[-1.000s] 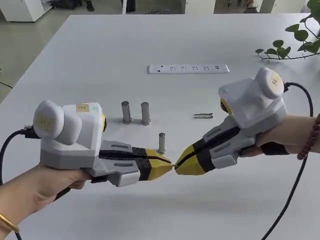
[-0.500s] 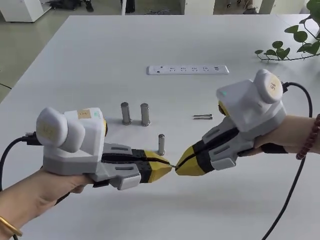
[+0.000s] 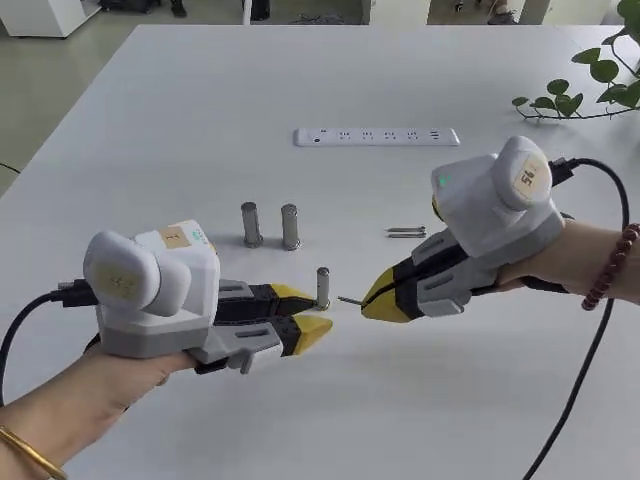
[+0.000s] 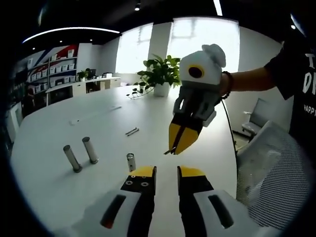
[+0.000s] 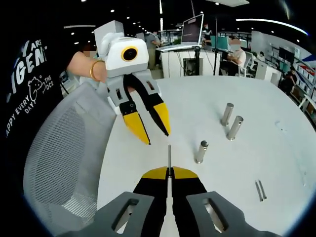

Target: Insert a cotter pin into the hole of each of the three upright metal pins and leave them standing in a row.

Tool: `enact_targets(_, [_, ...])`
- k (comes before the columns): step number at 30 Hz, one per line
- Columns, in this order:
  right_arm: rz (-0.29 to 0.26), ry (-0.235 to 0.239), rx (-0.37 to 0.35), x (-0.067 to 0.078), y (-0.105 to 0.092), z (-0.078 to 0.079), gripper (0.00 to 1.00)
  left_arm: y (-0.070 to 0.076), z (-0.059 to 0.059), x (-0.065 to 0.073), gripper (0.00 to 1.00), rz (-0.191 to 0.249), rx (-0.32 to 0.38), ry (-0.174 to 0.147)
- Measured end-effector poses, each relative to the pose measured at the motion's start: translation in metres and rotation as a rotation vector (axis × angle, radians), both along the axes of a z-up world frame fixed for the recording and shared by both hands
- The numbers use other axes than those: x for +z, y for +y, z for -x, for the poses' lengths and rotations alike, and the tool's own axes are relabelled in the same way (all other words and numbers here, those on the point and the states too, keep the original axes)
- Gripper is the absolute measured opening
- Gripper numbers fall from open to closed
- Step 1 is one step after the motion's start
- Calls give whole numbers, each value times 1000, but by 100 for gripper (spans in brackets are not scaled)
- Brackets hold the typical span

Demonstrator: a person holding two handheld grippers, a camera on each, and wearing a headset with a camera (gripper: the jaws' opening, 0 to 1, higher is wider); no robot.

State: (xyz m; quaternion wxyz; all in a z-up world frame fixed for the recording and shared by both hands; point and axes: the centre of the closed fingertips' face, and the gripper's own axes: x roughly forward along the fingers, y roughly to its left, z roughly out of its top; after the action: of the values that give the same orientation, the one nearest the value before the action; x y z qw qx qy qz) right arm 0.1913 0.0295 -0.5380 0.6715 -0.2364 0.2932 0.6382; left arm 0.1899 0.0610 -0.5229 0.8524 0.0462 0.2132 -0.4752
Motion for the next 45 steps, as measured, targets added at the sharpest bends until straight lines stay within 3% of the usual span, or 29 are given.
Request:
enact_targets(3, [35,-25,-5,-6,-1,-6,0,1,-5,-2,19,-13,25,-22])
enact_targets(4, [57,-29,-13,-13,-3,-12,0,3,-11,-5,20,-38,46,-49])
enact_targets(7, [109,-60,-21,-20,-6,-20,0,5,-21,-10,23,-55,87,-72])
enact_targets(11, [139,-88,-12,-24,-7,-26,0,8,-32,-18,24,-83,126,-83])
enact_targets(15, [182,-129,13,-28,-7,-33,0,7,-39,-28,24,-95,161,-71])
enact_targets(19, [184,-128,9,-28,-6,-38,0,6,-48,-38,23,-122,191,-68])
enact_targets(27, [184,-136,-1,-28,-3,-48,0,0,-60,-46,21,-118,231,-49])
enact_targets(35, [180,-130,3,-30,0,-53,0,-1,-67,-53,16,-105,265,-17])
enact_targets(45, [159,-126,5,-29,6,-58,0,-2,-68,-55,9,-102,260,-9])
